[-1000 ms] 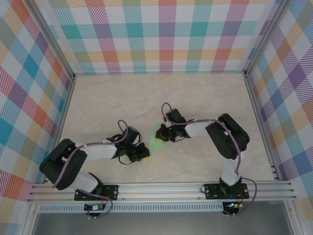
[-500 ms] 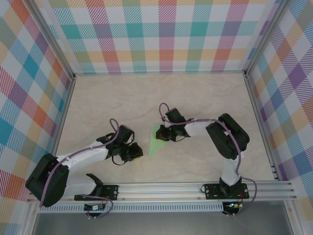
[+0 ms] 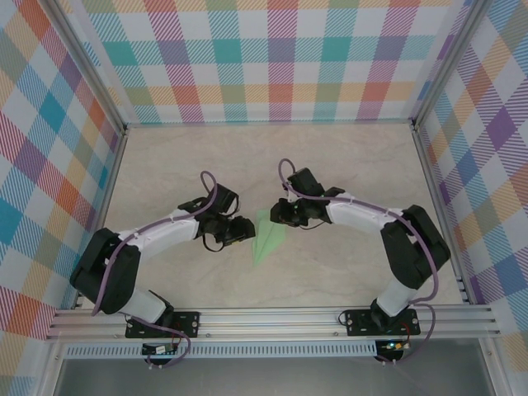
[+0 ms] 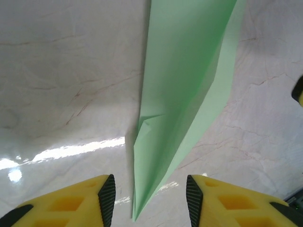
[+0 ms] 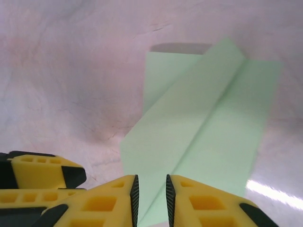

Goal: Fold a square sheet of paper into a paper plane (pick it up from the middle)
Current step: Turn over the paper at the center of the table.

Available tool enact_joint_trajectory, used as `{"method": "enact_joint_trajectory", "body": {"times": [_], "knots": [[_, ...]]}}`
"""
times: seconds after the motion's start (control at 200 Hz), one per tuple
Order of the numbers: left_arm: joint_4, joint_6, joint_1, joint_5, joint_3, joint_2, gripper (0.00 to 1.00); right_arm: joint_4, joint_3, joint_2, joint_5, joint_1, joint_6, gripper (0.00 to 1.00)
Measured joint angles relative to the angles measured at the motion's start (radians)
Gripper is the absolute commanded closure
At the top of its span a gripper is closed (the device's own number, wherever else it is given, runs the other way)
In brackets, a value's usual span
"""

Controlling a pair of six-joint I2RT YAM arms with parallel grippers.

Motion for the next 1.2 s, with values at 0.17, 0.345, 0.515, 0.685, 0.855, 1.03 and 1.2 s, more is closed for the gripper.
{"method": "enact_joint_trajectory", "body": {"times": [0.17,0.345,0.515,0.685,0.855,1.03,1.2], "knots": [[-0.004,0.037,0.0,0.003,0.064,0.053,0.48,0.006,-0.117,-0.047,0.042,-0.008,0.117,0.69],[0.019,0.067,0.0,0.053,0.096,0.119,0.46,0.039,-0.185,-0.045,0.031,-0.008,0.207,0.69],[0.016,0.097,0.0,0.075,0.129,0.167,0.46,0.108,-0.201,-0.036,0.015,-0.008,0.259,0.67],[0.006,0.125,0.0,0.073,0.163,0.231,0.49,0.15,-0.201,-0.008,-0.003,-0.008,0.28,0.66],[-0.028,0.148,0.0,0.052,0.18,0.279,0.54,0.162,-0.201,0.03,-0.01,-0.008,0.298,0.66],[-0.063,0.174,0.002,0.034,0.2,0.306,0.6,0.168,-0.201,0.043,-0.018,-0.009,0.303,0.66],[-0.096,0.194,0.003,0.025,0.223,0.325,0.66,0.172,-0.2,0.048,-0.028,-0.013,0.31,0.67]]}}
